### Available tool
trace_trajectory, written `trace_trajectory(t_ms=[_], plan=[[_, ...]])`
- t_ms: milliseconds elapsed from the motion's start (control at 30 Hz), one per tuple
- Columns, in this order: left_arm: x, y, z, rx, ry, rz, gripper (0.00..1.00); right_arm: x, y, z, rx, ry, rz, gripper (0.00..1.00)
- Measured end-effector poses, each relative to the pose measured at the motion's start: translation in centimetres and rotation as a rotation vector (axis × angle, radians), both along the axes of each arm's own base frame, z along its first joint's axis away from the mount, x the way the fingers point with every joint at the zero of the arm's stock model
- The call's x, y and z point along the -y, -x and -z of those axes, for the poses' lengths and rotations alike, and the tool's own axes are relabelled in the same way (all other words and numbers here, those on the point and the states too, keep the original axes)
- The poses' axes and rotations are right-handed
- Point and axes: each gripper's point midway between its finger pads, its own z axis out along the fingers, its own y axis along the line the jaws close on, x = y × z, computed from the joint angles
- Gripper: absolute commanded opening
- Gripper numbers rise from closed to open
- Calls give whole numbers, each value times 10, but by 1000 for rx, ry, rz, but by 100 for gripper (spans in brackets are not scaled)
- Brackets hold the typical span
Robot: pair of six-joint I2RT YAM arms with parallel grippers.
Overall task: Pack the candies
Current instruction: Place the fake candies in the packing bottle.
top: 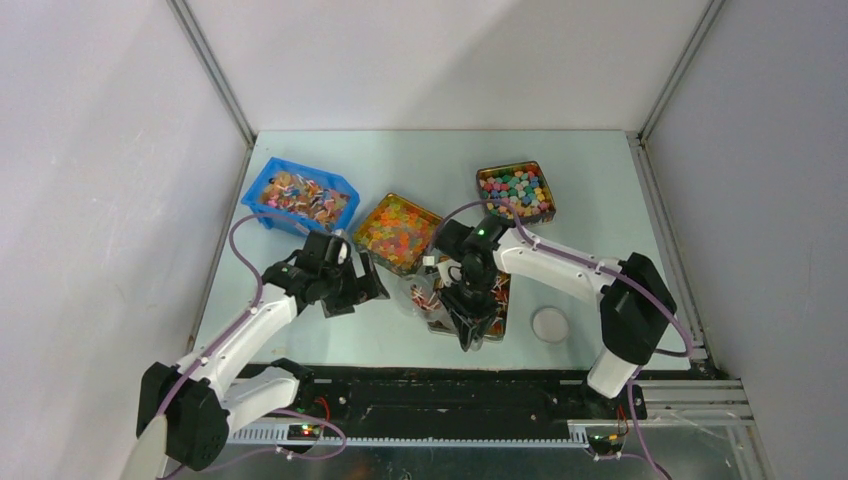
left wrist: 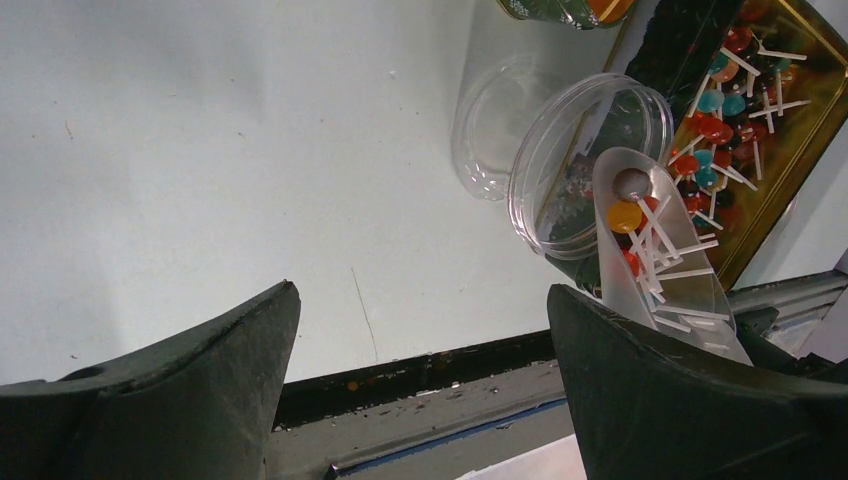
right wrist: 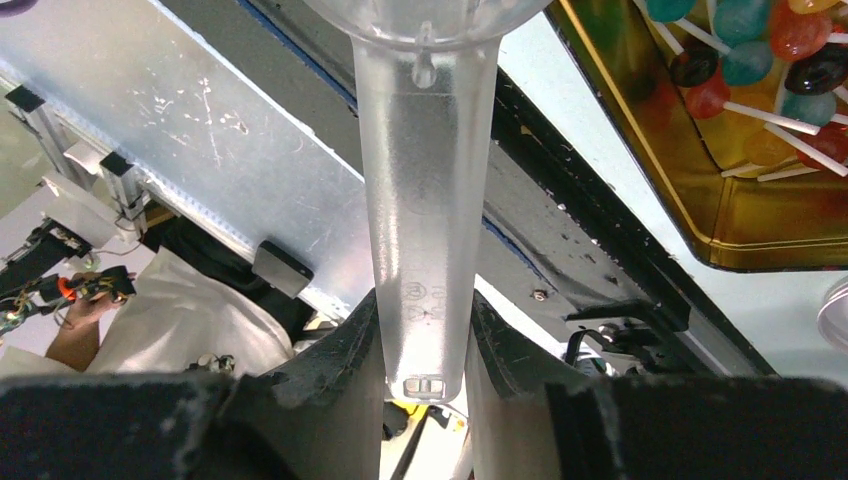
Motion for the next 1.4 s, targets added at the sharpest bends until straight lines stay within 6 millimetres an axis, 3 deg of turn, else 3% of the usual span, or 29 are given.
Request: trace_trajectory(t_ms=[333, 1400], plan=[[0, 0, 0, -2, 0, -1, 100, -10, 1, -12, -67, -26, 13, 0], [0, 0, 0, -1, 1, 0, 100, -10, 3, -13, -126, 21, 14, 0]])
